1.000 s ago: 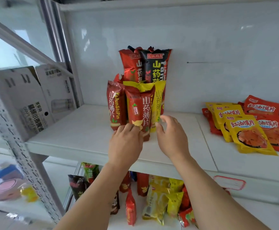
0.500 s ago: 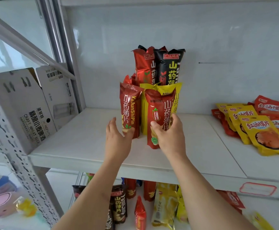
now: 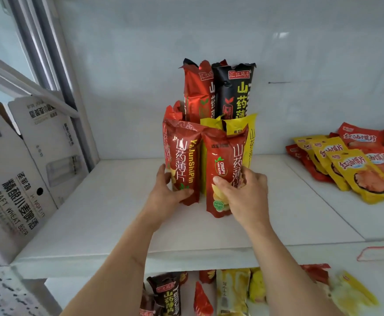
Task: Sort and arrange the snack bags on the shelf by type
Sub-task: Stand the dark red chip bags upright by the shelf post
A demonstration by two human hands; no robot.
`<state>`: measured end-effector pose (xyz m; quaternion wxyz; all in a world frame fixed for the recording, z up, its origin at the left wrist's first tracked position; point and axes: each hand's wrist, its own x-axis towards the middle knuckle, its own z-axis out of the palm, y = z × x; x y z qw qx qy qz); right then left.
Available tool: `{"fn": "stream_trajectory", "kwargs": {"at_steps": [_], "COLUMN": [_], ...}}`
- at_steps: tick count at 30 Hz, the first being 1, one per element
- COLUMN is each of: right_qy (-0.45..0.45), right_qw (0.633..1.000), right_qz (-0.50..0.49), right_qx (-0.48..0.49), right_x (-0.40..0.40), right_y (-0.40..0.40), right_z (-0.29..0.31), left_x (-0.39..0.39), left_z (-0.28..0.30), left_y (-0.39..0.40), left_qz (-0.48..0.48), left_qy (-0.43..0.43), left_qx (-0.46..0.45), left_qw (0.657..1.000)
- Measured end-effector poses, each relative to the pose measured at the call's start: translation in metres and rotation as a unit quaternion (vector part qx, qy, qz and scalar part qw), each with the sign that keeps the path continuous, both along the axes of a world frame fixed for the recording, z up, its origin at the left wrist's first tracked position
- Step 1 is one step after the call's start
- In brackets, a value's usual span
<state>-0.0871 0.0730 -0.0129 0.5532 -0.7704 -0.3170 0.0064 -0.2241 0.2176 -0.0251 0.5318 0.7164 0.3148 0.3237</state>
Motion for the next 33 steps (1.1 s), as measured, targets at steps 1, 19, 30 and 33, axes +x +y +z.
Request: {"fn": "stream_trajectory", "kwargs": {"at_steps": [1,19,30,33], "right_qy": [0.004,0.062,0.067,0.085], "right_qw": [1.000,0.994,0.980,0.972], "right_qz": [-0.012,0.037,0.176,0.212], "right_qx": [0.009,0.077,0.062,0.056], "right_x": [-0.002,-0.047,-0.120,-0.146], "right_y": [0.002,0.009,0.092,0.113], "right_z": [0.000,0.010,0.013,0.009], "left_x": [0.000,-0.038,-0.151,-0.177], "left_z": [0.000,-0.008,0.001,-0.001], "left_y": [0.003,0.034,0.086,0.100], "left_qz": [-0.012,-0.037,0.193,0.221], "left_qy": [0.000,0.027,0.061,0.060], "left_qx": [0.006,0.044,0.075,0.074], "left_qw": [1.000,0.998,0.976,0.971]}}
